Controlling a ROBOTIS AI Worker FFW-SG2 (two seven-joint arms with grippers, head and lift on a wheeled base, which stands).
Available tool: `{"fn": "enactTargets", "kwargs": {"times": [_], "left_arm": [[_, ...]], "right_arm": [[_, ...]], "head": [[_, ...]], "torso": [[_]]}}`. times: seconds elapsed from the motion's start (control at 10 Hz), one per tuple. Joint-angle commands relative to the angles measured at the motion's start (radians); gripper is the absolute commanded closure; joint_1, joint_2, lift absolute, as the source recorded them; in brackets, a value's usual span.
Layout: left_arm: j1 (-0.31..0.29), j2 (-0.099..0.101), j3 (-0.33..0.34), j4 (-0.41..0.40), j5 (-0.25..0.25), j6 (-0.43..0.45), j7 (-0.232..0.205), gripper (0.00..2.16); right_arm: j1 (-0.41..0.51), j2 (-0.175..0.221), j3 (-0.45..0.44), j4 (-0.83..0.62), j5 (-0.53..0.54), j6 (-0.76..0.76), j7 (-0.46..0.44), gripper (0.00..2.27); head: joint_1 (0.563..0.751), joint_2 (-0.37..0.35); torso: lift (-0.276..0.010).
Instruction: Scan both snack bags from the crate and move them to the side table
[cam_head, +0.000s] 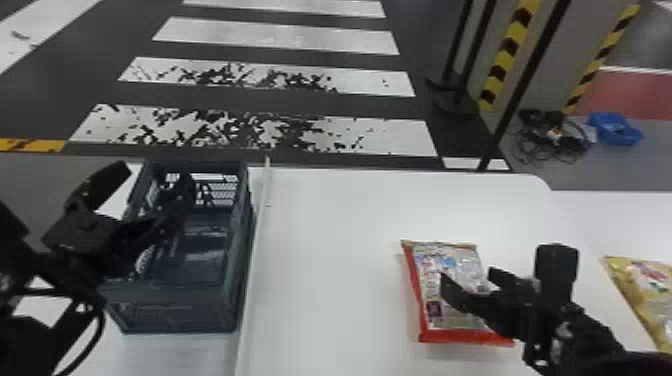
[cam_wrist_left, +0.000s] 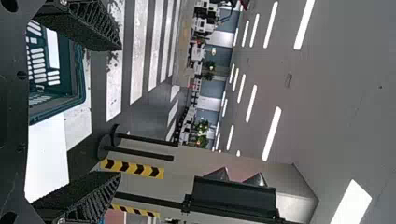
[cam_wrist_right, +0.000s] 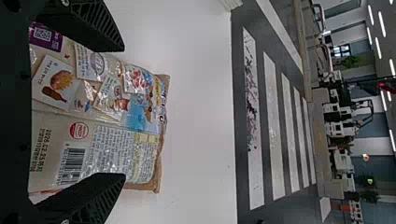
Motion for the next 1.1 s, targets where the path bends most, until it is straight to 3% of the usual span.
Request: {"fn": "enactTargets", "kwargs": {"times": [0.0,0.4,0.5,0.6,0.7,1.0], "left_arm": [[0.001,0.000,0.001,-0.002,-0.002,0.000,0.000,0.04],[0.003,0.000,0.007,-0.003,-0.002,0.000,0.000,0.04],[0.003,0.000,0.009,-0.002,-0.002,0.000,0.000,0.04],[0.001,-0.003,0.007,0.001,-0.002,0.000,0.000,0.04],[0.000,-0.005,0.007,0.006,-0.002,0.000,0.000,0.04],[0.000,-0.009,0.007,0.012,-0.002,0.000,-0.005,0.04]], "right_arm": [[-0.028,-0.002,0.037,0.039,0.027,0.008,0.002,0.03],[-0.118,-0.030,0.080,0.203,0.115,0.072,0.060,0.10],[-0.129,-0.031,0.083,0.223,0.126,0.094,0.078,0.49],[-0.127,-0.033,0.094,0.224,0.139,0.087,0.083,1.66],[-0.107,-0.033,0.089,0.208,0.135,0.029,0.081,2.09],[-0.055,-0.036,0.049,0.120,0.103,-0.011,0.071,2.23]], "head": [[0.695,-0.077],[0.695,-0.066],[0.695,-0.069],[0.695,-0.071],[0.695,-0.071],[0.695,-0.068]], "torso": [[-0.095],[-0.095],[-0.095],[-0.095],[-0.095],[-0.095]]}}
